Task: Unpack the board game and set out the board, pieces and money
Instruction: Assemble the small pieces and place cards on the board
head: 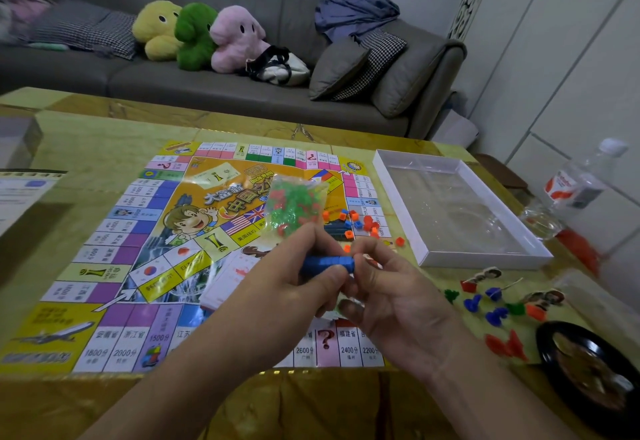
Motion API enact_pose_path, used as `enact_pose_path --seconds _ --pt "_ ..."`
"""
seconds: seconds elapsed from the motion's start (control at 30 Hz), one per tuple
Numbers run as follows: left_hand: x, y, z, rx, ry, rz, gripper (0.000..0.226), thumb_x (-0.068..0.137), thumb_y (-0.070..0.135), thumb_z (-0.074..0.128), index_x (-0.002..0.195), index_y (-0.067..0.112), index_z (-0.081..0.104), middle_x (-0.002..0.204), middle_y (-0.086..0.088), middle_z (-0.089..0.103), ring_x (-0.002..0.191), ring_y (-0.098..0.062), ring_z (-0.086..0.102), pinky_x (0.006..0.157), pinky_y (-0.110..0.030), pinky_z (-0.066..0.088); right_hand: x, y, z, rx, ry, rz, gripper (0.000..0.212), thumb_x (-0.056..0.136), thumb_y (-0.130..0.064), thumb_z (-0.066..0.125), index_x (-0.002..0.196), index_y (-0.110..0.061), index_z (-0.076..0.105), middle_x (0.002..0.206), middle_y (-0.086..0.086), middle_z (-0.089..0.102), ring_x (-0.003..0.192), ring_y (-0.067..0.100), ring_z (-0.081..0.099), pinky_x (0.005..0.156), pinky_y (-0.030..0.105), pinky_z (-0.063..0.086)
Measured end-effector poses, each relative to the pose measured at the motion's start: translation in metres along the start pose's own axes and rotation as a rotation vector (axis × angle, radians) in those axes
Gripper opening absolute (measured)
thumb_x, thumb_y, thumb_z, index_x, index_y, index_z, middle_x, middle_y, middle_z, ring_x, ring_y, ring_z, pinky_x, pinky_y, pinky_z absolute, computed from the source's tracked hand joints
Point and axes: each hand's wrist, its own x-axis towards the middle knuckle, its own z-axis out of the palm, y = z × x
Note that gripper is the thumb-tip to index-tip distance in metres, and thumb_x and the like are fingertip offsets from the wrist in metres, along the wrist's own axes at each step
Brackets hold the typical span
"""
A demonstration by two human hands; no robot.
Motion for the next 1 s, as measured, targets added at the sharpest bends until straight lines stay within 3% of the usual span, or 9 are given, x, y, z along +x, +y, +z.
enact_pose_path --seconds 0.1,0.23,0.37,0.47,0.57,0.67,0.77,0.9,1.0 --pt "0.004 0.002 -0.001 0.065 0.049 -0.038 0.007 0.094 0.037 0.068 0.1 0.033 0.068 0.078 0.002 0.068 0.069 -0.016 0.066 0.069 -0.04 0.061 0.001 -0.002 0.002 -0.145 0.091 -0.029 0.022 0.077 -0.014 0.084 0.086 -0.013 0.064 0.099 0.018 0.063 0.08 0.026 0.06 0.057 0.032 0.047" --pt "0.015 -0.001 -0.003 0.104 0.105 -0.106 0.009 0.098 0.029 0.066 0.09 0.027 0.071 0.066 -0.003 0.069 0.061 -0.022 0.067 0.068 -0.047 0.061 0.01 -0.026 0.001 -0.395 0.162 -0.13 0.003 0.088 -0.008 0.075 0.088 -0.008 0.071 0.079 0.009 0.069 0.067 0.019 0.063 0.053 0.03 0.049" --pt "0.021 -0.003 -0.008 0.008 0.174 -0.205 0.019 0.101 0.028 0.061 0.091 0.015 0.071 0.062 -0.004 0.068 0.056 -0.017 0.063 0.074 -0.051 0.059 0.064 -0.046 -0.028 -1.143 0.49 -0.342 0.018 0.096 -0.009 0.072 0.09 -0.026 0.074 0.084 -0.005 0.075 0.075 0.014 0.072 0.063 0.03 0.058" --pt "0.023 -0.005 -0.01 -0.081 0.213 -0.249 0.023 0.1 0.03 0.062 0.092 0.012 0.072 0.06 -0.002 0.066 0.059 -0.022 0.063 0.079 -0.057 0.058 0.104 -0.044 -0.05 -1.465 0.477 -0.315 0.019 0.097 -0.01 0.072 0.096 -0.03 0.075 0.092 -0.016 0.066 0.087 0.01 0.066 0.065 0.025 0.05" --pt "0.025 -0.007 -0.013 -0.151 0.233 -0.279 0.023 0.099 0.029 0.063 0.093 0.01 0.074 0.059 -0.002 0.065 0.061 -0.022 0.063 0.08 -0.057 0.058 0.129 -0.038 -0.064 -1.693 0.43 -0.241 0.021 0.092 -0.015 0.078 0.106 -0.03 0.079 0.111 -0.007 0.07 0.098 0.014 0.06 0.075 0.032 0.053" --pt "0.027 -0.006 -0.014 -0.18 0.211 -0.297 0.023 0.099 0.03 0.063 0.094 0.01 0.074 0.06 -0.003 0.066 0.06 -0.02 0.063 0.079 -0.053 0.059 0.137 -0.034 -0.065 -1.755 0.44 -0.249 0.022 0.092 -0.016 0.077 0.106 -0.032 0.079 0.115 0.0 0.069 0.098 0.018 0.061 0.083 0.042 0.06" --pt "0.028 -0.007 -0.015 -0.174 0.206 -0.299 0.023 0.1 0.03 0.062 0.095 0.011 0.074 0.06 -0.002 0.066 0.06 -0.019 0.063 0.078 -0.049 0.06 0.139 -0.032 -0.065 -1.762 0.45 -0.271 0.014 0.094 -0.02 0.075 0.102 -0.031 0.08 0.108 0.0 0.066 0.094 0.018 0.062 0.081 0.044 0.061" --pt "0.028 -0.009 -0.015 -0.207 0.265 -0.309 0.02 0.099 0.027 0.064 0.095 0.009 0.074 0.06 -0.002 0.066 0.062 -0.022 0.064 0.076 -0.049 0.06 0.142 -0.036 -0.061 -1.545 0.442 -0.331 0.009 0.094 -0.018 0.076 0.094 -0.026 0.08 0.091 -0.007 0.071 0.083 0.01 0.067 0.072 0.034 0.059" --pt "0.029 -0.01 -0.014 -0.267 0.301 -0.323 0.018 0.1 0.019 0.064 0.093 0.007 0.075 0.064 -0.005 0.067 0.065 -0.023 0.067 0.071 -0.044 0.061 0.146 -0.033 -0.055 -1.619 0.409 -0.308 0.01 0.094 -0.017 0.077 0.098 -0.026 0.081 0.096 -0.004 0.073 0.084 0.01 0.065 0.071 0.031 0.055"
